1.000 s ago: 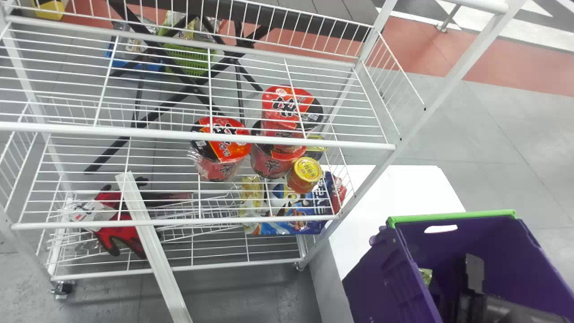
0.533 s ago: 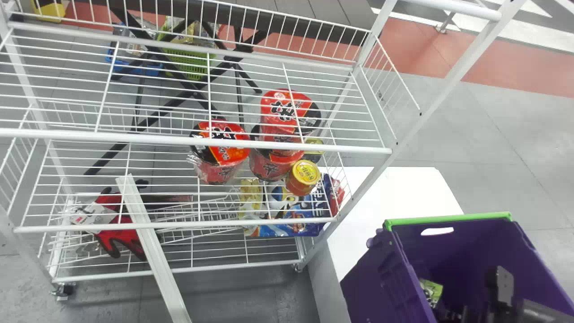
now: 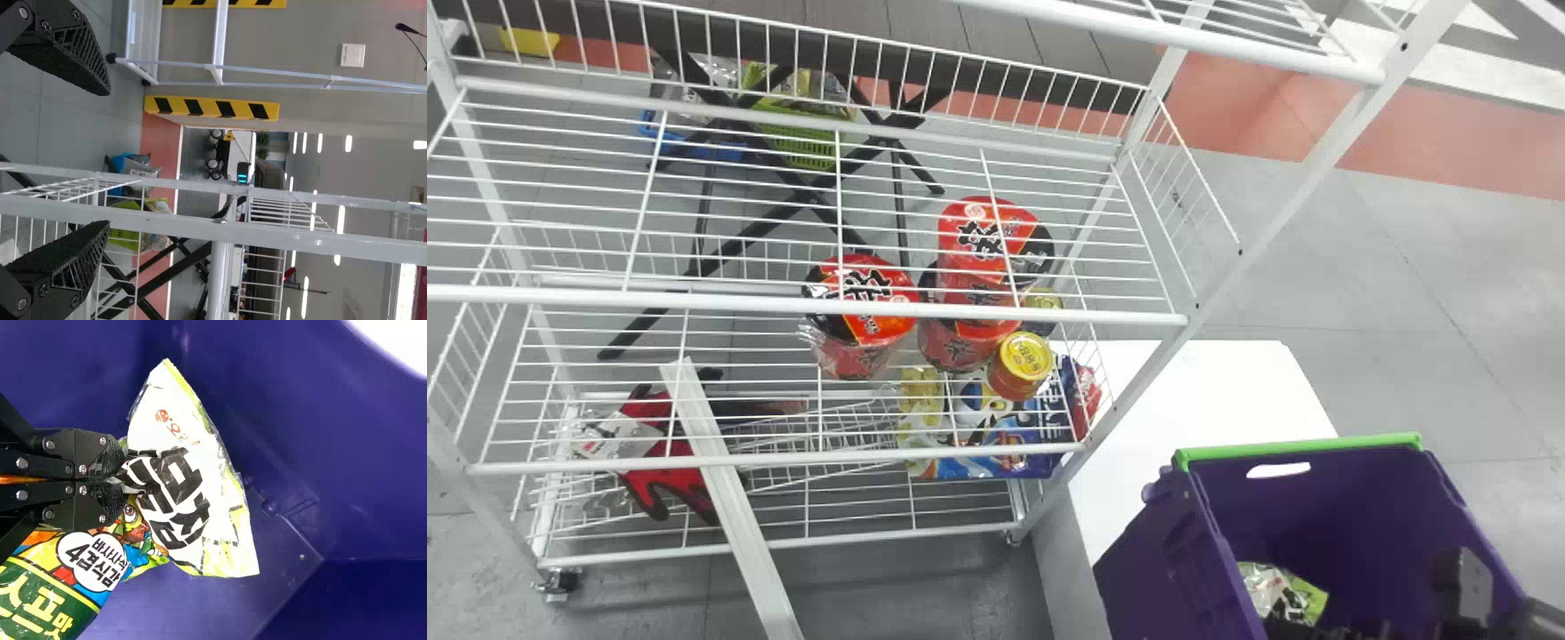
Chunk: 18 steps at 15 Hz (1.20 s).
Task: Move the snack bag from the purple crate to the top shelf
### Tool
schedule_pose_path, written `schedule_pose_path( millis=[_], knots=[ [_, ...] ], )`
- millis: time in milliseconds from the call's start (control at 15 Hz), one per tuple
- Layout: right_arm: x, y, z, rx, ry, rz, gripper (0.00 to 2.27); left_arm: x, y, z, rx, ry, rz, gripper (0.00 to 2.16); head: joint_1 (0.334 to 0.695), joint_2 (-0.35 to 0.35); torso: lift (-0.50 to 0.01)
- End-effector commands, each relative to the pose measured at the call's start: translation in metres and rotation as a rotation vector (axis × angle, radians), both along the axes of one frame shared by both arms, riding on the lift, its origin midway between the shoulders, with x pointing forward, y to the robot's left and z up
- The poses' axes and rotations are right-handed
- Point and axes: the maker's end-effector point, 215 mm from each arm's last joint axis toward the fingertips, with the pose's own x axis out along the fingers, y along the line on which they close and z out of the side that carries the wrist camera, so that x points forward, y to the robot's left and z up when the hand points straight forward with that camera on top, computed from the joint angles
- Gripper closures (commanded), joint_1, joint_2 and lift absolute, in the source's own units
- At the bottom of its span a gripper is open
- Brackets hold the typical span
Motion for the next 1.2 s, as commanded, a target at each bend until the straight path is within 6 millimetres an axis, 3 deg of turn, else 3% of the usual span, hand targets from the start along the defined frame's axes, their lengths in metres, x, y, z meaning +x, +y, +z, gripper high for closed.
schedule_pose_path(
  millis=[0, 1133],
  knots=[
    [0.0005, -0.0011, 0.0017, -0.004, -0.001, -0.002, 1.78, -0.0002, 0.0002, -0.0005, 0.000, 0.001, 0.000, 0.13, 0.695, -0.350, -0.392],
    [0.0005, -0.0040, -0.0001, -0.023, 0.024, -0.007, 1.78, 0.0021, -0.0026, -0.0031, -0.004, 0.010, -0.004, 0.13, 0.695, -0.350, -0.325]
  ],
)
